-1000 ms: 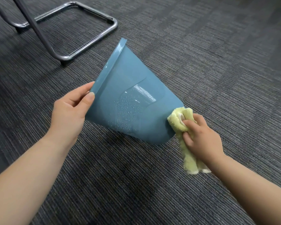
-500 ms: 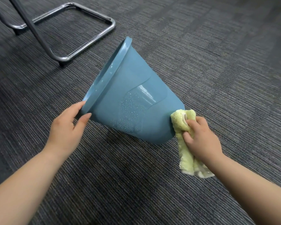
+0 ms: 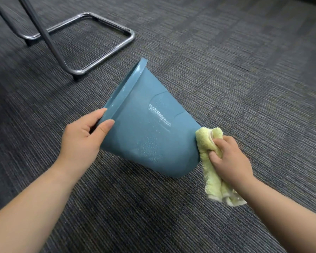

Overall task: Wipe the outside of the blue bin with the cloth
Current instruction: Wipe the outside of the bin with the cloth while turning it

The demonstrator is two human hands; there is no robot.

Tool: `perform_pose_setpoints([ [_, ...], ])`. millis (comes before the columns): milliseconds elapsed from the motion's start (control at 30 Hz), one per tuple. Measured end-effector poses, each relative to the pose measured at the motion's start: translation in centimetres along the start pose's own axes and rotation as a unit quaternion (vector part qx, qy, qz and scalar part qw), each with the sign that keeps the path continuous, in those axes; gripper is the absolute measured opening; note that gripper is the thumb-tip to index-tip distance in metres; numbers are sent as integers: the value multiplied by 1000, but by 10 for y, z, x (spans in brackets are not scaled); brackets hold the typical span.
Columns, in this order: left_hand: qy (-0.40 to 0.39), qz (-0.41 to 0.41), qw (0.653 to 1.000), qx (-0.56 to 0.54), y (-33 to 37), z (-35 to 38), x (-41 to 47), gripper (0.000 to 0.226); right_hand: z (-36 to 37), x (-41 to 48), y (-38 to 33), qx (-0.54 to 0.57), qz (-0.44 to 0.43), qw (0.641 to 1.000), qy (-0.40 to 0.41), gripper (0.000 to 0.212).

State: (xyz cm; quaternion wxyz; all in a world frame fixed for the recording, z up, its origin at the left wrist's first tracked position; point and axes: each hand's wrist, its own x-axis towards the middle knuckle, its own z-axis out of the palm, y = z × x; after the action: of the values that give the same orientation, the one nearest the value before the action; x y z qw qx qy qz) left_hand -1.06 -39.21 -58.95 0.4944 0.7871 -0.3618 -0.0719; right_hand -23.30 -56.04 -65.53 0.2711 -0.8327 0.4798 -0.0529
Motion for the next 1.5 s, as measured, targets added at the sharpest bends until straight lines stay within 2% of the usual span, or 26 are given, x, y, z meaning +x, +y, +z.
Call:
perform_pose_setpoints([
  [100, -6, -9, 1000, 0, -2, -1, 3, 29, -7, 3, -1, 7, -9, 1000, 3, 25],
  [300, -49, 4, 999, 2, 5, 2, 2, 30, -45, 27, -35, 83, -63, 989, 101, 24],
  [467, -107, 85, 990, 25, 24, 11, 1, 35, -56, 36, -70, 72, -106, 989, 75, 22],
  [733, -108, 87, 990, 26, 27, 13, 4, 39, -62, 7, -91, 17, -253, 964, 84, 28],
  [933, -116, 96, 988, 34, 30, 18, 7, 33, -65, 18, -84, 17, -187, 978, 92, 24],
  [1000, -116, 97, 988, 32, 30, 19, 7, 32, -64, 17, -84, -1, -194, 976, 99, 24],
  [1133, -100, 97, 990, 33, 29, 17, 6, 35, -59, -1, -94, -41, -298, 948, 105, 26],
  [1233, -94, 92, 991, 36, 28, 16, 8, 35, -53, -15, -101, -75, -360, 927, 71, 27],
  [1300, -94, 89, 991, 31, 27, 15, 8, 35, -53, -9, -98, -71, -342, 934, 71, 26],
  [1433, -101, 85, 991, 28, 28, 15, 4, 36, -56, 15, -73, -42, -214, 970, 105, 28],
  [1500, -105, 90, 990, 28, 29, 16, 3, 36, -55, 17, -67, -46, -202, 972, 107, 29],
])
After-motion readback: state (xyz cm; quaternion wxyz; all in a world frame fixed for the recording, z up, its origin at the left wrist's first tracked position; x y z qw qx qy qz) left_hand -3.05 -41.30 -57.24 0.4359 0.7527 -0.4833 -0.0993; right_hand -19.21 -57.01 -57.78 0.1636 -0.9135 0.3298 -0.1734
